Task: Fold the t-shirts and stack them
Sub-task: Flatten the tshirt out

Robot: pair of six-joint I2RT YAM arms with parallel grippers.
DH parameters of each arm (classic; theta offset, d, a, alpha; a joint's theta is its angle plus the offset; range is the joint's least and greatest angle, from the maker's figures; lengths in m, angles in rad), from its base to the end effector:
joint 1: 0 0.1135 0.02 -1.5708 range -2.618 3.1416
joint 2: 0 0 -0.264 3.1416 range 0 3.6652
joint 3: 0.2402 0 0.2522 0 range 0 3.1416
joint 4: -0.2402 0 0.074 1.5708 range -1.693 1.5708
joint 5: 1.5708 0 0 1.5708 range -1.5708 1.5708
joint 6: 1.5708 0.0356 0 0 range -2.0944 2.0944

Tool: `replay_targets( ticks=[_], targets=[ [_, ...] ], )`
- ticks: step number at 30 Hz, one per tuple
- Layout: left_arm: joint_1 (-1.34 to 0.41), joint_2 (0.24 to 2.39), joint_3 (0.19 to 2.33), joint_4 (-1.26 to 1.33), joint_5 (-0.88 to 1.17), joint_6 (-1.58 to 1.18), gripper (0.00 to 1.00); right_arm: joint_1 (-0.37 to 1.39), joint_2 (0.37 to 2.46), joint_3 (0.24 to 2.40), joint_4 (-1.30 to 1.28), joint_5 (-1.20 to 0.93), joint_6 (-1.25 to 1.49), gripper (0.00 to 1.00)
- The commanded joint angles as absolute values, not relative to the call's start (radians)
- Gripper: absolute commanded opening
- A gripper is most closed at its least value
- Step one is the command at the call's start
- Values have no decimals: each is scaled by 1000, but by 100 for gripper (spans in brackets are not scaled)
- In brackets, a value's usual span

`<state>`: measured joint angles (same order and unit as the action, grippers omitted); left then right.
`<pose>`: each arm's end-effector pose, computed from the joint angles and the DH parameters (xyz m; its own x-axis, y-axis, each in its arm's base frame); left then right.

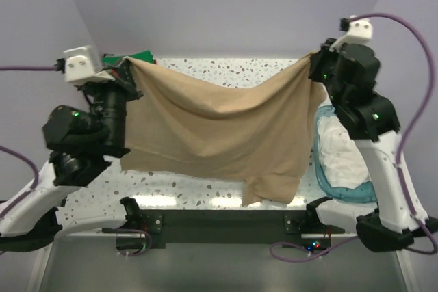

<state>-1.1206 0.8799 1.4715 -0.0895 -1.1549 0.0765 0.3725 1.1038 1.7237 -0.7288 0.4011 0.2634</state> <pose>0.0724 -0.0751 0.5459 0.2099 -0.3634 -0.9077 -0.0012 0.9282 -0.3720 0.1651 0.0496 0.5288 -0.0909 0.2219 -0.9708 0.0519 0.9746 0.2179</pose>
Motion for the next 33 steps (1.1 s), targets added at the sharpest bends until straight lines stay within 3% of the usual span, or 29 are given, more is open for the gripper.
replay_targets(
  ticks=[1, 4, 8, 12, 16, 19, 20, 21, 22, 23, 24, 25, 26, 28, 33],
  targets=[
    [-1021, 995, 1451, 158, -1045, 252, 0, 370, 1207, 1674, -533, 402, 239, 0],
    [-571, 1124, 1549, -133, -658, -61, 0, 361, 1302, 1629, -434, 399, 230, 0],
    [-326, 1258, 1481, -52, -370, -201, 0, 307, 1478, 1647, -351, 330, 239, 0],
    [-189, 1512, 1493, 85, -146, -299, 0, 221, 1757, 1759, -284, 185, 291, 0],
    [-108, 1739, 1538, 176, -71, -353, 0, 150, 2016, 1906, -226, 46, 340, 0],
    [-31, 1929, 1716, 149, -11, -389, 0, 114, 2199, 2074, -248, 2, 380, 0],
    [-19, 1975, 1762, 131, -5, -394, 1, 107, 2233, 2109, -250, -20, 393, 3],
    [-9, 2046, 1805, 100, 18, -396, 7, 101, 2271, 2179, -256, -26, 414, 8],
    [0, 2077, 1889, 81, 21, -397, 16, 97, 2304, 2222, -270, -38, 423, 23],
    [0, 2103, 1931, 42, 20, -397, 40, 88, 2365, 2270, -290, -52, 429, 31],
    [27, 2138, 1968, 22, 15, -397, 53, 84, 2384, 2342, -332, -58, 442, 41],
    [41, 2147, 2021, 2, 8, -403, 61, 80, 2396, 2367, -350, -66, 446, 59],
    [49, 2152, 2035, -41, 6, -413, 66, 78, 2390, 2379, -374, -63, 449, 67],
    [58, 2119, 2005, -55, 12, -451, 70, 78, 2353, 2337, -387, -51, 456, 80],
    [57, 1914, 1752, -58, -63, -578, 72, 80, 2121, 2034, -411, -29, 500, 84]
  ],
)
